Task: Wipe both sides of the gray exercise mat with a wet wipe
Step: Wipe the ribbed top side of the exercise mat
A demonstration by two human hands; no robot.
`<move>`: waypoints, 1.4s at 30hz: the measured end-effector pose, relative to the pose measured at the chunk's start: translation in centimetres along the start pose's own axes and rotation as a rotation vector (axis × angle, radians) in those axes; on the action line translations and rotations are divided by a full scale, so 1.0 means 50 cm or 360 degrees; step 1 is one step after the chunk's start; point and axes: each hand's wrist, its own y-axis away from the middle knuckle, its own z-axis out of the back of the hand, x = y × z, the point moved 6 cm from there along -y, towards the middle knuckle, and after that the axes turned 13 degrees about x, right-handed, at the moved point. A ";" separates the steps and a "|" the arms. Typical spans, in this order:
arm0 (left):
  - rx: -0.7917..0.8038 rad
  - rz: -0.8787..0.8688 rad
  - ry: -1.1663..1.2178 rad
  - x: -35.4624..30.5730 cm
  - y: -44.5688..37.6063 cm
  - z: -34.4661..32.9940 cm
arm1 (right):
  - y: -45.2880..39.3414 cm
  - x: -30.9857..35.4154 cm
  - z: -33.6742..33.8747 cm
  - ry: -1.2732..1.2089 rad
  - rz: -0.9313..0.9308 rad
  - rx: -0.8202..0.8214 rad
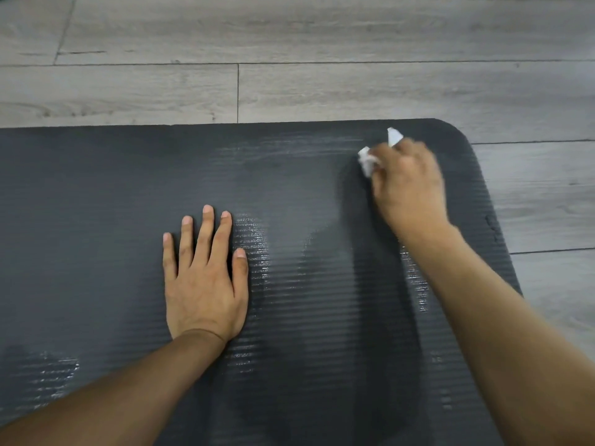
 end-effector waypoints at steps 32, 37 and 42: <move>-0.0066 -0.0010 0.0079 0.000 -0.001 0.005 | 0.087 -0.188 0.017 -0.0278 -0.0811 -0.0069; -0.0089 -0.0014 0.0119 0.001 0.000 0.006 | 0.062 0.118 -0.074 -0.0561 -0.0217 0.0079; -0.0127 -0.0002 0.0214 0.006 0.000 0.008 | 0.094 0.386 -0.106 -0.0518 0.0681 0.0401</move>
